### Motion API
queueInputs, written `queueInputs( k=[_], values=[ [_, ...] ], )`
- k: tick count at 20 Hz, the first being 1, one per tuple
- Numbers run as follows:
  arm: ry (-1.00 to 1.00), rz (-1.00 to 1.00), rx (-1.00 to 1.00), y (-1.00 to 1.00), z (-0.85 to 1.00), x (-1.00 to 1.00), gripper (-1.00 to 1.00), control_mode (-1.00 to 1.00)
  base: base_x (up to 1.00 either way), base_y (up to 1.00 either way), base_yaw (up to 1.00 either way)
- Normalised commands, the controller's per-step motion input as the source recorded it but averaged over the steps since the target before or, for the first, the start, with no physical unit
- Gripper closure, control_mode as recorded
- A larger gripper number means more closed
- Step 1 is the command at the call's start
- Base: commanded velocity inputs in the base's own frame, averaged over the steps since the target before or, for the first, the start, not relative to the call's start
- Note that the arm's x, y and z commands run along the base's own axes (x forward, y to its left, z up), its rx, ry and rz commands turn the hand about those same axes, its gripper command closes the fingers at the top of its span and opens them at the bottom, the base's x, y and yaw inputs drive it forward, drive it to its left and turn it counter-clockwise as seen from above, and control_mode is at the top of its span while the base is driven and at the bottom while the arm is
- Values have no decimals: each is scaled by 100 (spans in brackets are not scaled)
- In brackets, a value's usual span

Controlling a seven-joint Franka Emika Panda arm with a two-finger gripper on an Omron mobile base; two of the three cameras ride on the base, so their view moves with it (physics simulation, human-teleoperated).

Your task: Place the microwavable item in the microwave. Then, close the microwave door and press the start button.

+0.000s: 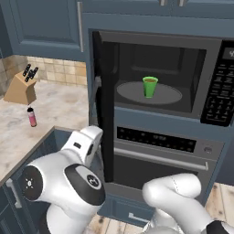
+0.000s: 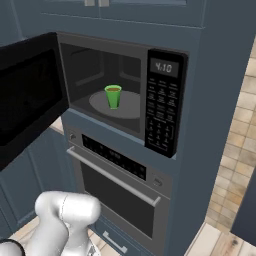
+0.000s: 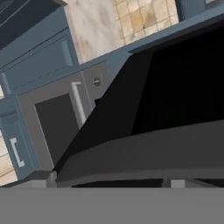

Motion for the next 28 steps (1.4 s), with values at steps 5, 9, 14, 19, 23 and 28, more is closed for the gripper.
queueInputs(
  k=[5, 9, 14, 19, 23, 28],
  values=[
    [0, -8, 11, -100, 66, 12, -100, -100, 0, 0, 0],
    [0, -9, 12, -100, 54, 5, -100, -100, 0, 0, 0],
    [0, -6, 13, -100, 48, 20, -100, -100, 0, 0, 0],
    [-1, -1, 13, -100, 52, 44, -100, -100, 0, 0, 0],
    [-3, 0, 11, -100, 59, 60, -100, -100, 0, 0, 0],
    [-5, 0, 11, -93, 57, 68, -100, -100, 0, 0, 0]
  ],
)
